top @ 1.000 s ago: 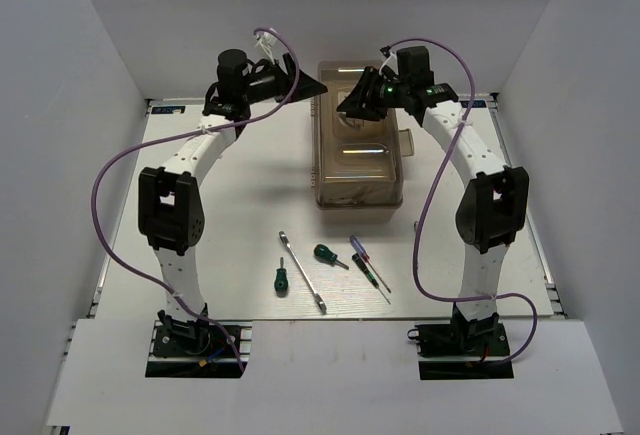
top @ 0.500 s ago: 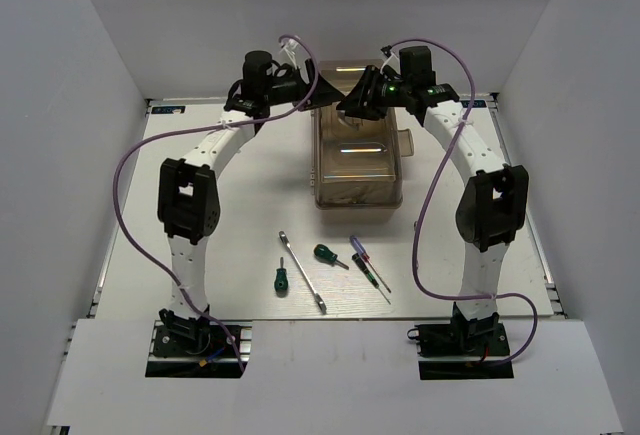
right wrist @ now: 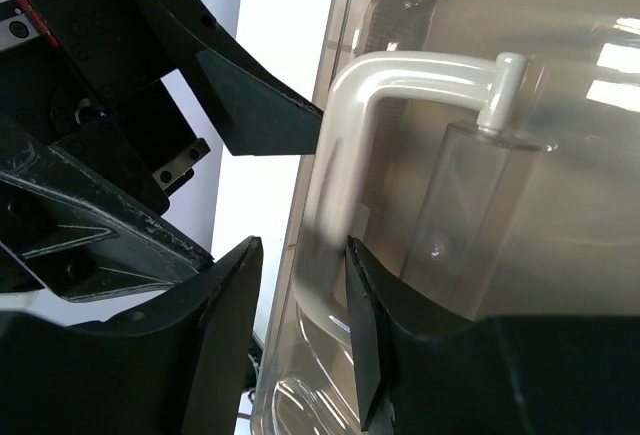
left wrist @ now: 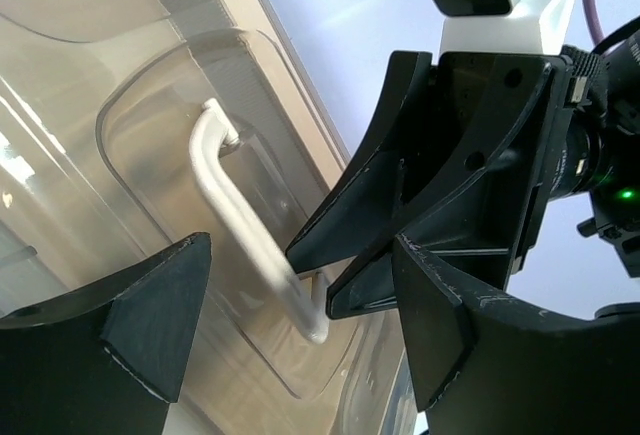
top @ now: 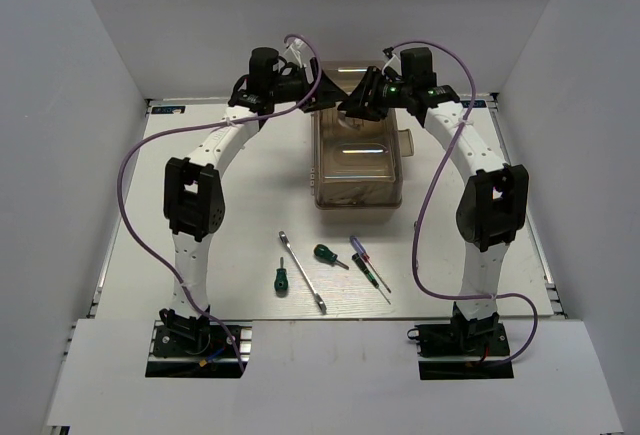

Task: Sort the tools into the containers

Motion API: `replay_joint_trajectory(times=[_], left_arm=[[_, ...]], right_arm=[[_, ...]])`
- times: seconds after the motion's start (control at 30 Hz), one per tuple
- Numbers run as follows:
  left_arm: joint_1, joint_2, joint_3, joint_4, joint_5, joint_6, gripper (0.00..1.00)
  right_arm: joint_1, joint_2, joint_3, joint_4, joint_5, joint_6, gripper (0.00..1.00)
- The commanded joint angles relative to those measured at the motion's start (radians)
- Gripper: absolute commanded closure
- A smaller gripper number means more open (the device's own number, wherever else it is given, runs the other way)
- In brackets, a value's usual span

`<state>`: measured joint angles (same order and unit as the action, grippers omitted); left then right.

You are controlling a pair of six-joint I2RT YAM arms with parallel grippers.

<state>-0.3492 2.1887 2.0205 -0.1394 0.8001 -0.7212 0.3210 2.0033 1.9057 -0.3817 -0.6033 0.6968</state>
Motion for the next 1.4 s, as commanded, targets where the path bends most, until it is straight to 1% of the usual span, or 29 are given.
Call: replay_joint_trajectory(times=[0.0,0.07,0.27,0.6,0.67,0.8,0.93,1.0,1.03,1.07,1.1,1.13,1.17,1.23,1.27,1.3,1.33,1.37], left_arm=[[-0.011,0.002,-0.02,-0.023,-0.071,-0.026,0.17],[-0.011,-0.01,-0.031,0.017,-0.072,-0.049,0.17],[-0.011,-0.001,-0.04,0.052,-0.072,-0.107,0.17],[-0.011,0.034,-0.019,0.043,-0.018,-0.129,0.17],[-0.011,0.034,-0.019,0.043,-0.018,-0.138,0.18],[-0.011,0.043,-0.009,0.021,-0.018,-0.138,0.18],[-0.011,0.065,0.01,-0.025,-0.018,-0.138,0.21],[-0.011,0.075,0.033,-0.046,-0.027,-0.129,0.22],[-0.02,0.075,0.052,-0.078,-0.036,-0.12,0.24],[-0.02,0.088,0.052,-0.091,-0.036,-0.119,0.24],[-0.02,0.097,0.064,-0.104,-0.051,-0.11,0.26],[-0.02,0.097,0.064,-0.132,-0.052,-0.101,0.28],[-0.031,0.108,0.073,-0.143,-0.061,-0.101,0.29],[-0.042,0.118,0.083,-0.178,-0.073,-0.077,0.39],[-0.042,0.131,0.083,-0.192,-0.084,-0.076,0.45],[-0.042,0.143,0.083,-0.201,-0.093,-0.064,0.57],[-0.051,0.143,0.092,-0.215,-0.093,-0.064,0.63],[-0.051,0.152,0.092,-0.215,-0.093,-0.052,0.66]], right_arm=[[0.018,-0.017,0.001,0.078,-0.073,0.017,0.55],[0.02,-0.021,0.001,0.078,-0.079,0.017,0.55],[0.018,-0.023,-0.01,0.086,-0.082,0.02,0.55],[0.01,-0.029,-0.019,0.095,-0.089,0.024,0.55],[0.003,-0.055,-0.033,0.092,-0.079,-0.003,0.55],[-0.02,-0.116,-0.066,0.072,-0.032,-0.094,0.5],[-0.056,-0.234,-0.138,0.052,0.016,-0.184,0.49],[-0.092,-0.284,-0.164,0.035,0.034,-0.216,0.47],[-0.099,-0.3,-0.209,0.03,0.046,-0.238,0.46],[-0.117,-0.354,-0.223,0.029,0.081,-0.247,0.46],[-0.135,-0.369,-0.24,0.021,0.103,-0.27,0.44],[-0.145,-0.405,-0.267,-0.015,0.181,-0.296,0.44],[-0.173,-0.411,-0.27,-0.032,0.204,-0.318,0.43],[-0.197,-0.413,-0.296,-0.084,0.241,-0.333,0.41],[-0.245,-0.4,-0.301,-0.097,0.255,-0.327,0.41],[-0.26,-0.391,-0.307,-0.105,0.244,-0.323,0.41],[-0.276,-0.365,-0.312,-0.12,0.223,-0.313,0.41],[-0.301,-0.336,-0.322,-0.123,0.193,-0.304,0.39]])
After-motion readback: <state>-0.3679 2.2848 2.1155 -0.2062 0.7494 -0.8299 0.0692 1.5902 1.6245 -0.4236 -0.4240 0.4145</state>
